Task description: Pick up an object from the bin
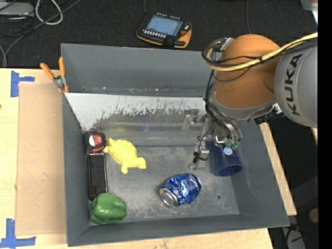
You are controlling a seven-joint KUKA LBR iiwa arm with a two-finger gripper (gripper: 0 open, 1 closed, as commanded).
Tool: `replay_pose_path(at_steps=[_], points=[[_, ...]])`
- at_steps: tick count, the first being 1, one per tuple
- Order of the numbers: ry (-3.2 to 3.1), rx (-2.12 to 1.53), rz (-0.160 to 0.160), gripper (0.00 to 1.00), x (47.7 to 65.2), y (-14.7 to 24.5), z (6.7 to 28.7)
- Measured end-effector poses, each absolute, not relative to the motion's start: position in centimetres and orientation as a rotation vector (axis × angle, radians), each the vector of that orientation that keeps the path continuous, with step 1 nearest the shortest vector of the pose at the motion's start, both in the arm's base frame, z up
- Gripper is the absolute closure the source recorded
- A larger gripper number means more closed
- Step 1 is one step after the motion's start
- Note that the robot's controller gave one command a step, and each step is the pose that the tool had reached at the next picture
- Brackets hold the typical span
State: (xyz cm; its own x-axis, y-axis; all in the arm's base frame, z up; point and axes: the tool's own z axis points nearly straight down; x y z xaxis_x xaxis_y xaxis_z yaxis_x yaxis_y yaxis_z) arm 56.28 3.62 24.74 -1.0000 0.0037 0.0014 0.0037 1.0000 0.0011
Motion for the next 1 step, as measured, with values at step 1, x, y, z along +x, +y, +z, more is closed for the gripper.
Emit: replay_pose_path(at_steps=[1], points=[[-3.140,-0.006,-0.002,0.00,56.28,3.61,24.74]])
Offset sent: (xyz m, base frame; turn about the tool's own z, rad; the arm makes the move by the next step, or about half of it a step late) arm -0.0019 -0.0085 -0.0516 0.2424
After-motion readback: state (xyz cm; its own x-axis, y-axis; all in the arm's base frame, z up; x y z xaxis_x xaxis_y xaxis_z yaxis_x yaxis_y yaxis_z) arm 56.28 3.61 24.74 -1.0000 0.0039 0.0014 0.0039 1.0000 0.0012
